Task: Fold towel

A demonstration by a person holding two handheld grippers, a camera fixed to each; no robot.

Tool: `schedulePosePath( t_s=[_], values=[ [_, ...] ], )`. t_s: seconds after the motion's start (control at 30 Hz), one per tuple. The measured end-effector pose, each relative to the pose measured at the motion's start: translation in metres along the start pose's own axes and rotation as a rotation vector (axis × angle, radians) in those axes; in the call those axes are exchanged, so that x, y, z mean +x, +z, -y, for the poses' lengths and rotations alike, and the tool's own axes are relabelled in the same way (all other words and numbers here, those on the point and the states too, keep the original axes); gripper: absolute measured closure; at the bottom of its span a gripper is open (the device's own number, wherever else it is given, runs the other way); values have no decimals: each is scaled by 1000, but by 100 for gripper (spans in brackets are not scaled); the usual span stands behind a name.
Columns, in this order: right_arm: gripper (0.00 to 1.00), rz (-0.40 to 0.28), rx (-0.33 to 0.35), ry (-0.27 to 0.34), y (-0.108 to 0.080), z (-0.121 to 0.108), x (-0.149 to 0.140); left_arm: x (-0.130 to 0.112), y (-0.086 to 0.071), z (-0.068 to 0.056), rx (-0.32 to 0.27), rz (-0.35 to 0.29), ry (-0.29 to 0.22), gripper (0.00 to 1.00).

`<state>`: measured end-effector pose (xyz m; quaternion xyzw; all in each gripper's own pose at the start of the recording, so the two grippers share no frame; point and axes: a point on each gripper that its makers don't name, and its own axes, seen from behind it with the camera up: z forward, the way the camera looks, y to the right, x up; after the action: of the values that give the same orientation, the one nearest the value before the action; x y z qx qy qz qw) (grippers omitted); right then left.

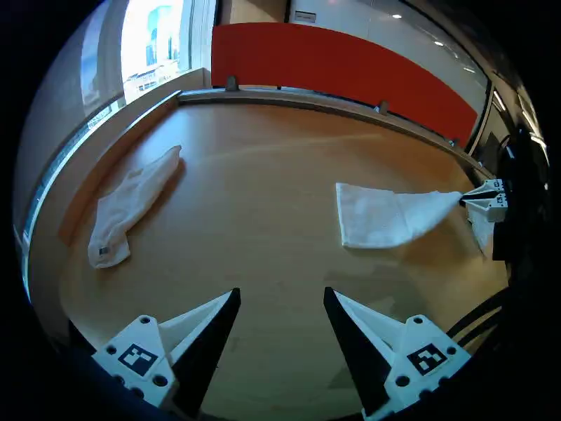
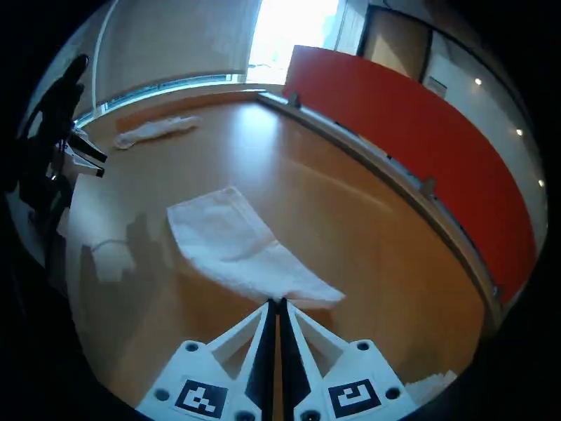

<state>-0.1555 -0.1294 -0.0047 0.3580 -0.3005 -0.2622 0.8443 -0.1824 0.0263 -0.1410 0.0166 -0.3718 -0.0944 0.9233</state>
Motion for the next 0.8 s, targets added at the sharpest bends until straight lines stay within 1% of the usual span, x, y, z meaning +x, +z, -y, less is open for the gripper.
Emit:
schedulePosePath(
  t_s=[0.27, 0.47, 0.6, 0.8],
  values=[
    [97, -30, 4, -62, 1, -2, 30, 2, -2, 3, 1, -7, -6, 12],
    [97, -29, 14, -105, 6, -1, 39, 3, -3, 2, 0, -11, -5, 12],
    [97, -28, 28, -133, 11, 2, 46, 4, -4, 2, -1, -15, -7, 12],
    [97, -28, 63, -178, 24, 12, 61, 6, -7, 4, 3, -25, -16, 12]
  ],
)
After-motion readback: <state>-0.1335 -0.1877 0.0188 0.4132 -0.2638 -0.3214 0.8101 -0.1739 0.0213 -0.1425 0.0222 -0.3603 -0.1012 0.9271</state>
